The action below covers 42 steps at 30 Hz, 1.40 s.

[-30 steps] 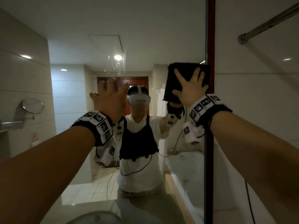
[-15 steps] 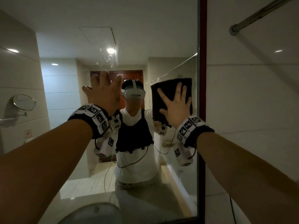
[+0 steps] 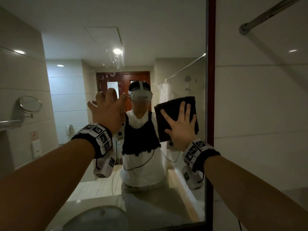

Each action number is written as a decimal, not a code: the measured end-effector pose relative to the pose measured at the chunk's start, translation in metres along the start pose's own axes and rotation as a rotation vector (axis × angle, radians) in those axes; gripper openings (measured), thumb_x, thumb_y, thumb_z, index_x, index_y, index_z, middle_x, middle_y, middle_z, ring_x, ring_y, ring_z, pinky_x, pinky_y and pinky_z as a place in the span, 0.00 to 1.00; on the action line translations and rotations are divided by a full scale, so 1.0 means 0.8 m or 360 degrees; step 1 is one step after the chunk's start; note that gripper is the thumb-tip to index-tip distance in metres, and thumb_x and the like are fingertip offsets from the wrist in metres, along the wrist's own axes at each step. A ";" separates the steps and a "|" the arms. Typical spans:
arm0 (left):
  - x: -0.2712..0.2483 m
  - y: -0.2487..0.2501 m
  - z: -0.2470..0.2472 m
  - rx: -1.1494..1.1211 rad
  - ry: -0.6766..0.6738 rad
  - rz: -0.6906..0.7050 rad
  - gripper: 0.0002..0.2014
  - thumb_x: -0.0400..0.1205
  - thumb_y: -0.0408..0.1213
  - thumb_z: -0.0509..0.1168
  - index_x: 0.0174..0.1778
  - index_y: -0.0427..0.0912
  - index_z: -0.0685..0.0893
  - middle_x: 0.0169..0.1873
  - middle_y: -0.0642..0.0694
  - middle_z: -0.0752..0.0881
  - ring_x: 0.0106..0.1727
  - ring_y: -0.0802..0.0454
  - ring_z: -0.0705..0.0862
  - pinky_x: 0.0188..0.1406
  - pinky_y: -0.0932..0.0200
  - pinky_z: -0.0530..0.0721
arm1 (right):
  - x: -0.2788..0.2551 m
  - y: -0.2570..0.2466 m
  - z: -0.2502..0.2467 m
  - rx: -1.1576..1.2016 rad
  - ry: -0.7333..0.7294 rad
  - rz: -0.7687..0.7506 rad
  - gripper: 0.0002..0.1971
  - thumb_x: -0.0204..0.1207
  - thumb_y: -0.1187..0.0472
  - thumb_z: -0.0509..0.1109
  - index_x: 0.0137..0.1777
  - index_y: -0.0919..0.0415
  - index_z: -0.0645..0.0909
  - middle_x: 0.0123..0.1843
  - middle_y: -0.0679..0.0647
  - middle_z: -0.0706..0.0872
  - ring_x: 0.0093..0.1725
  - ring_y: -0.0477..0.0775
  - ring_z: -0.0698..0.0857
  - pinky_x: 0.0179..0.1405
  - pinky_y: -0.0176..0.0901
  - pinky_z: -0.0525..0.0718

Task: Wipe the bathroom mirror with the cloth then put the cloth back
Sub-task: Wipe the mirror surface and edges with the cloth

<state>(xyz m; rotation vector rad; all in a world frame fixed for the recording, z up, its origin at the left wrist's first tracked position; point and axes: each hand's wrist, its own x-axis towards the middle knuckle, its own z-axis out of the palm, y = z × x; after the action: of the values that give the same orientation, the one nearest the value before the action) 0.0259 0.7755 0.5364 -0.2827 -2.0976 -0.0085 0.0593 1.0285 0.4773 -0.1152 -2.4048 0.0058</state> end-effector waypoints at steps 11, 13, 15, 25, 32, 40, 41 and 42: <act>0.004 -0.008 0.010 -0.0004 0.0049 0.0059 0.43 0.66 0.47 0.76 0.76 0.62 0.64 0.76 0.43 0.63 0.71 0.29 0.66 0.61 0.24 0.69 | 0.140 -0.084 -0.130 -0.0042 0.0239 -0.0043 0.44 0.80 0.45 0.69 0.84 0.30 0.40 0.86 0.67 0.31 0.84 0.75 0.33 0.77 0.84 0.47; 0.004 -0.007 0.011 -0.0007 0.0073 0.0067 0.44 0.65 0.47 0.77 0.76 0.62 0.64 0.75 0.43 0.63 0.70 0.29 0.66 0.60 0.25 0.70 | 0.139 -0.083 -0.128 -0.0041 0.0243 -0.0045 0.43 0.80 0.44 0.69 0.84 0.30 0.40 0.86 0.67 0.31 0.84 0.74 0.33 0.78 0.83 0.47; 0.004 -0.006 0.013 -0.0010 0.0077 0.0063 0.44 0.65 0.46 0.78 0.76 0.62 0.64 0.75 0.43 0.63 0.71 0.30 0.66 0.60 0.25 0.70 | 0.129 -0.079 -0.118 -0.0043 0.0255 -0.0066 0.43 0.81 0.44 0.68 0.84 0.30 0.40 0.86 0.67 0.31 0.84 0.73 0.33 0.78 0.83 0.46; 0.000 -0.001 0.007 -0.0055 -0.0025 0.0014 0.45 0.67 0.44 0.78 0.78 0.61 0.61 0.79 0.40 0.60 0.76 0.26 0.61 0.64 0.20 0.66 | 0.019 -0.057 0.002 -0.0154 0.0153 -0.0190 0.46 0.80 0.44 0.68 0.82 0.29 0.34 0.84 0.66 0.26 0.82 0.73 0.27 0.78 0.82 0.45; 0.001 -0.001 0.006 -0.0049 -0.0040 0.0010 0.46 0.67 0.42 0.76 0.79 0.61 0.60 0.79 0.40 0.59 0.77 0.26 0.60 0.64 0.20 0.67 | -0.026 -0.037 0.040 -0.0284 0.0201 -0.0228 0.49 0.73 0.41 0.74 0.85 0.32 0.42 0.86 0.72 0.40 0.84 0.78 0.40 0.75 0.84 0.57; 0.003 -0.002 0.014 0.0001 -0.0040 0.0016 0.48 0.69 0.47 0.77 0.81 0.61 0.57 0.80 0.41 0.56 0.77 0.27 0.59 0.64 0.19 0.68 | 0.060 -0.040 -0.044 -0.0058 0.0241 -0.0089 0.44 0.80 0.42 0.66 0.82 0.28 0.34 0.84 0.66 0.27 0.83 0.74 0.30 0.78 0.82 0.45; 0.004 -0.003 0.014 0.0001 -0.0034 0.0024 0.47 0.69 0.47 0.77 0.81 0.61 0.57 0.80 0.41 0.56 0.77 0.27 0.59 0.64 0.20 0.68 | 0.076 -0.037 -0.061 -0.0050 0.0266 -0.0075 0.44 0.80 0.42 0.67 0.82 0.28 0.35 0.85 0.66 0.28 0.83 0.74 0.31 0.78 0.82 0.46; 0.004 -0.003 0.015 0.0002 -0.0027 0.0027 0.47 0.69 0.48 0.77 0.81 0.61 0.58 0.80 0.41 0.56 0.77 0.27 0.59 0.64 0.20 0.68 | 0.090 -0.033 -0.077 -0.0037 0.0281 -0.0051 0.43 0.80 0.42 0.67 0.82 0.28 0.36 0.85 0.66 0.29 0.83 0.74 0.32 0.78 0.82 0.46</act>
<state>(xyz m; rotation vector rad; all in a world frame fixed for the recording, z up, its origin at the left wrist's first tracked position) 0.0136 0.7756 0.5332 -0.3007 -2.1117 0.0050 0.0453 1.0067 0.5726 -0.0842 -2.2305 -0.0454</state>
